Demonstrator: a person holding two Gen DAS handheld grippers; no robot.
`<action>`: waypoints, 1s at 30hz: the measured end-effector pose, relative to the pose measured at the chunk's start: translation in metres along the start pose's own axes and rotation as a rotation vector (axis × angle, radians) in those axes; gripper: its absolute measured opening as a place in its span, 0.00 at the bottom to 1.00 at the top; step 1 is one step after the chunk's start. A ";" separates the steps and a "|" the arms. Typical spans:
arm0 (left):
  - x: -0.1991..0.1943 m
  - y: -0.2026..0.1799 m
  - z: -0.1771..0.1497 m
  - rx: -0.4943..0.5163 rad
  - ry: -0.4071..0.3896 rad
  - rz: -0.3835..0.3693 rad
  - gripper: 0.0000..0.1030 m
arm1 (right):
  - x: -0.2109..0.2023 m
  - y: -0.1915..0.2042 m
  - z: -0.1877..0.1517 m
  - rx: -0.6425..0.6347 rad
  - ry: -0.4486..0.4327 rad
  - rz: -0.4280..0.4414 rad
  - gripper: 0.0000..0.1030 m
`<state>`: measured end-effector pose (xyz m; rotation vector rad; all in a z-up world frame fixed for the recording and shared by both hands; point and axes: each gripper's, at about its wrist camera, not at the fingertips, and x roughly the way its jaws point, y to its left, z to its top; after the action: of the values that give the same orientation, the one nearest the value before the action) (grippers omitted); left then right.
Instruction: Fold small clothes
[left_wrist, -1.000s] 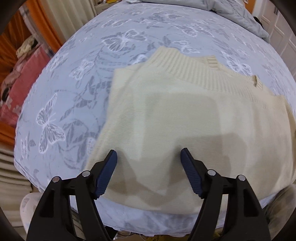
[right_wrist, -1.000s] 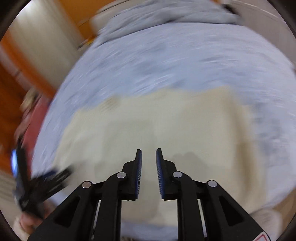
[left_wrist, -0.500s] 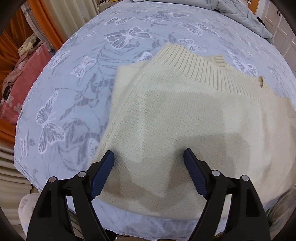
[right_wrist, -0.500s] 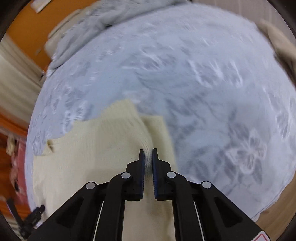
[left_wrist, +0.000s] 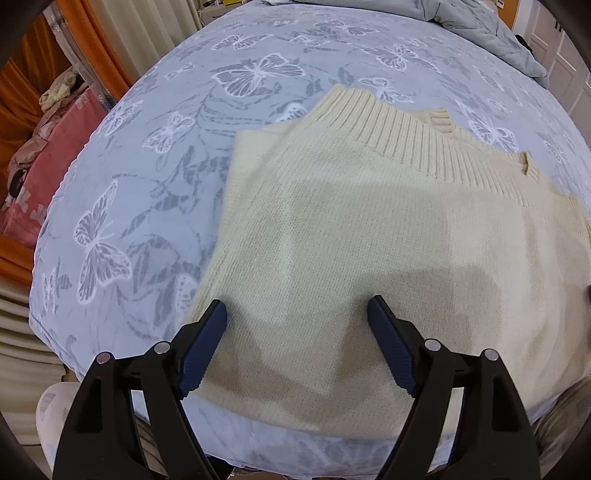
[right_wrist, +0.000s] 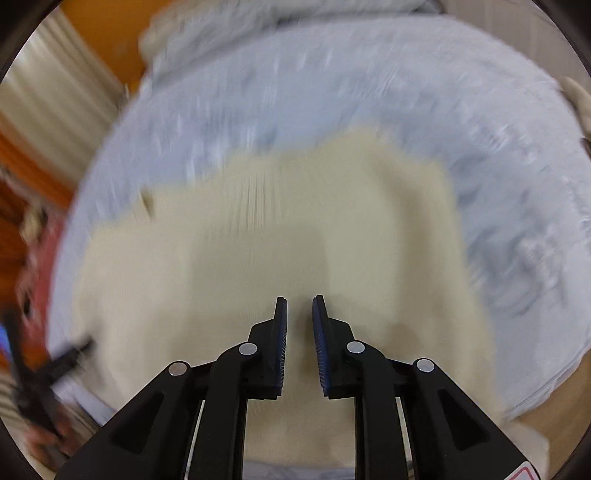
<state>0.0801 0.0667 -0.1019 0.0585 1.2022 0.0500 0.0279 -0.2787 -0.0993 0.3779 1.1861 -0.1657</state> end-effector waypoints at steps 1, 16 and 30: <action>0.000 0.001 0.000 0.001 0.000 -0.001 0.75 | -0.004 0.007 0.000 -0.019 -0.009 0.001 0.15; -0.001 0.007 -0.002 -0.005 -0.019 -0.041 0.75 | 0.042 0.139 -0.002 -0.196 0.060 0.138 0.10; 0.036 0.080 0.004 -0.476 0.082 -0.307 0.63 | 0.043 0.139 -0.006 -0.192 0.046 0.159 0.10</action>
<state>0.0964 0.1487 -0.1276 -0.5483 1.2427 0.0688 0.0836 -0.1451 -0.1128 0.3067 1.2003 0.0953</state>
